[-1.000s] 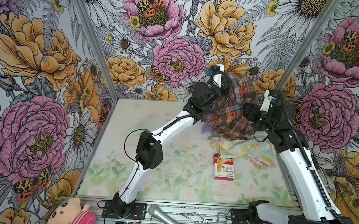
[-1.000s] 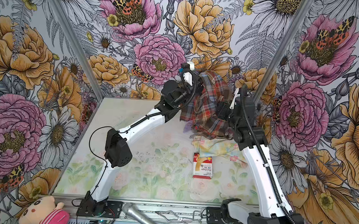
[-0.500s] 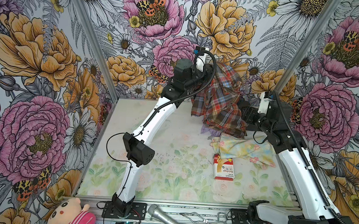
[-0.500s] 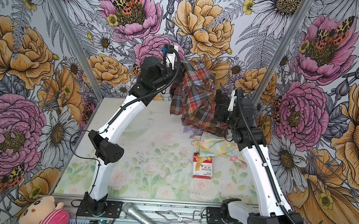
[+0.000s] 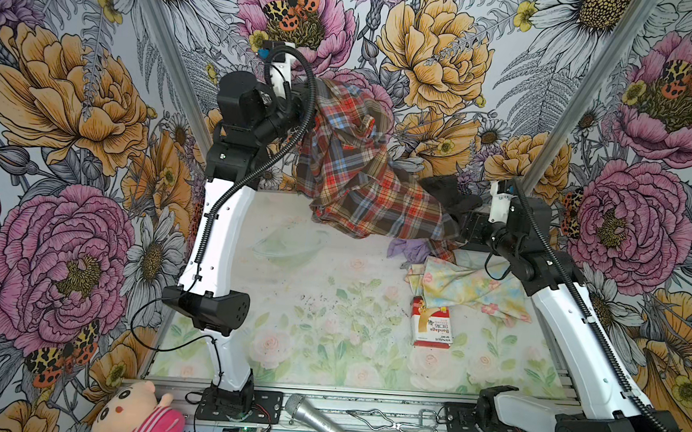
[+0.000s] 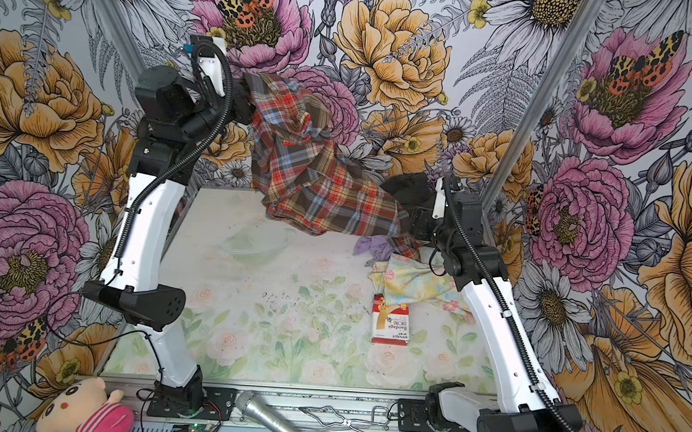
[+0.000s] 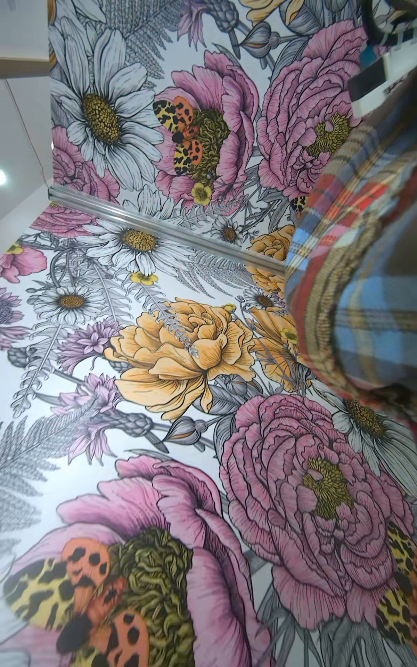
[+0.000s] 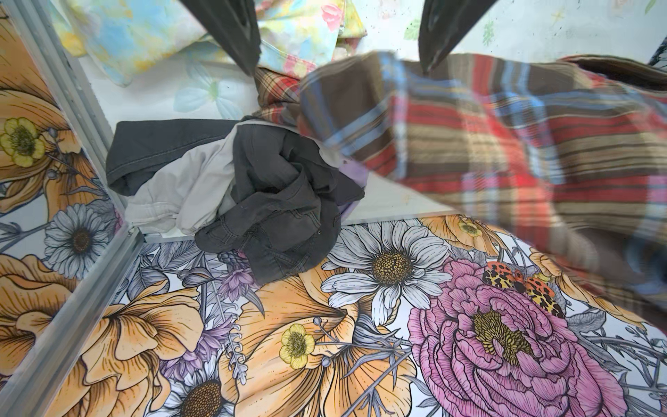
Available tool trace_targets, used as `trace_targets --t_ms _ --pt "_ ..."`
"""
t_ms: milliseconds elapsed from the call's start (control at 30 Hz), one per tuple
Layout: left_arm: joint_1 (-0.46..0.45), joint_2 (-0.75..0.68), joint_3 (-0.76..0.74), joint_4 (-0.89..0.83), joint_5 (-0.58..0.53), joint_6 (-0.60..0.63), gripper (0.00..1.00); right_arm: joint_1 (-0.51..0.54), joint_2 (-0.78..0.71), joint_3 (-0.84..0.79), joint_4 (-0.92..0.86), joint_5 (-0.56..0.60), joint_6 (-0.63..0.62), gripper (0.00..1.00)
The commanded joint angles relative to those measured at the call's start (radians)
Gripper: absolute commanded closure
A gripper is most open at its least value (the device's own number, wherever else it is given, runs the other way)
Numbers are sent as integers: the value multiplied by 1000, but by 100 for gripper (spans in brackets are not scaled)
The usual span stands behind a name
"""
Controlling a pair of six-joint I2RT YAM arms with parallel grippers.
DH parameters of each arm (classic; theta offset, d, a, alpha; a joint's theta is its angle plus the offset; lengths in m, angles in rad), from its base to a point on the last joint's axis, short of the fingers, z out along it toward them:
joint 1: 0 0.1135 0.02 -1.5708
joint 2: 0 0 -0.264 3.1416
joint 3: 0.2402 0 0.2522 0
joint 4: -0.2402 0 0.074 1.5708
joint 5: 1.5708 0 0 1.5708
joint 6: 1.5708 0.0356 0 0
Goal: Pick out a specific cloth from the pile
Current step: 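Carry the plaid shirt away with the left gripper while the right releases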
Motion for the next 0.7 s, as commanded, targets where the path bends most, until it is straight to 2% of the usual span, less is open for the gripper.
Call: trace_targets --t_ms 0,400,667 --pt "78 -78 -47 25 21 -35 100 11 10 -9 8 10 -20 30" --pt "340 -199 -161 22 4 -120 100 60 42 9 7 50 -47 28" --pt "456 -229 -178 20 -28 -161 100 104 56 11 3 93 -58 24"
